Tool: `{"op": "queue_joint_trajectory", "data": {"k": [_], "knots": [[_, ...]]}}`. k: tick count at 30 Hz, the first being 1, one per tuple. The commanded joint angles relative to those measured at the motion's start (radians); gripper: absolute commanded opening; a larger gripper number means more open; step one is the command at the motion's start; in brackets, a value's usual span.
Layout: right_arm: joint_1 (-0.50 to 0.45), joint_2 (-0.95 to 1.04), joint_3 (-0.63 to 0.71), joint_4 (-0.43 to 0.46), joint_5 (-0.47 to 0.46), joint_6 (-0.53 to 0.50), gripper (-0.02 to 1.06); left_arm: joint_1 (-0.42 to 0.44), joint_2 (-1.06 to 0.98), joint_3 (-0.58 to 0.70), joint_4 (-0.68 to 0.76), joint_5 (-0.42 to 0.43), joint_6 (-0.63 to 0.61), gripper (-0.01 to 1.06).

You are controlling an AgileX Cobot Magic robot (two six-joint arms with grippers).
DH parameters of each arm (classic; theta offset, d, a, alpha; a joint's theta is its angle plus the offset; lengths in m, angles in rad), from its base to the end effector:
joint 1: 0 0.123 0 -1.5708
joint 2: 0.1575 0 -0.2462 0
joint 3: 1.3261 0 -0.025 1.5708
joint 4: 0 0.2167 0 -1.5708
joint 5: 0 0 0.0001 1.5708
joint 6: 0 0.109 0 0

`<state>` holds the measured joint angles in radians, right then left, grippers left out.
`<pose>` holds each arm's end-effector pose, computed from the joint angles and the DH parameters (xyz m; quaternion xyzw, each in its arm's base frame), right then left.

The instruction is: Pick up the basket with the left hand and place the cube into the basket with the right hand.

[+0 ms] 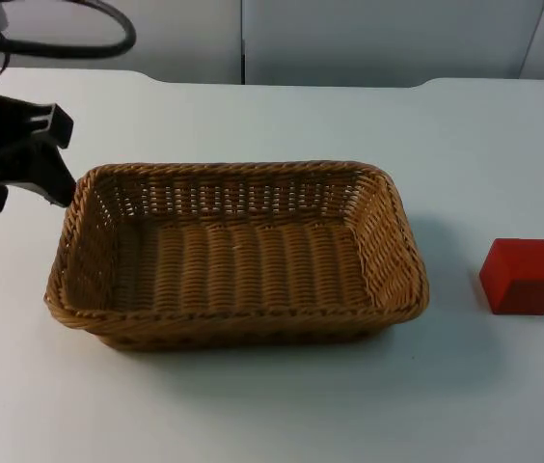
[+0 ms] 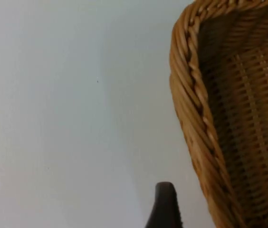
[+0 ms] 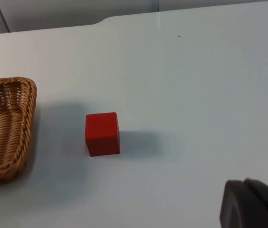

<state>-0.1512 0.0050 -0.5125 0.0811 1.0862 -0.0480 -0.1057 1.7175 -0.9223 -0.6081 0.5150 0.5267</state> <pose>0.0194 0.0050 0.2537 0.0420 0.8562 -0.0108 0.5149 0.2930 -0.0620 0.1408 0.0726 0.9650 -0.1516 0.2012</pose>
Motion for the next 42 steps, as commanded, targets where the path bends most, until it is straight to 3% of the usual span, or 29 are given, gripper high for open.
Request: {"op": "queue_joint_trajectory", "data": {"k": [1, 11, 19, 22, 26, 42], "knots": [[0.002, -0.005, 0.005, 0.001, -0.006, 0.000, 0.00, -0.006, 0.037, -0.009, -0.005, -0.031, 0.037, 0.62], [0.002, -0.005, 0.005, 0.001, -0.006, 0.000, 0.00, -0.006, 0.135, -0.012, -0.009, -0.115, 0.049, 0.62], [0.002, -0.005, 0.005, 0.001, -0.006, 0.000, 0.00, -0.006, 0.169, -0.089, -0.095, -0.041, 0.080, 0.62], [0.002, -0.005, 0.005, 0.001, -0.006, 0.000, 0.00, -0.022, 0.186, -0.119, -0.198, -0.007, 0.174, 0.62], [0.002, -0.005, 0.005, 0.001, -0.006, 0.000, 0.00, -0.047, 0.200, -0.150, -0.225, -0.002, 0.209, 0.62], [0.002, -0.005, 0.005, 0.001, -0.006, 0.000, 0.00, -0.061, 0.271, -0.159, -0.120, -0.048, 0.195, 0.62]]}}
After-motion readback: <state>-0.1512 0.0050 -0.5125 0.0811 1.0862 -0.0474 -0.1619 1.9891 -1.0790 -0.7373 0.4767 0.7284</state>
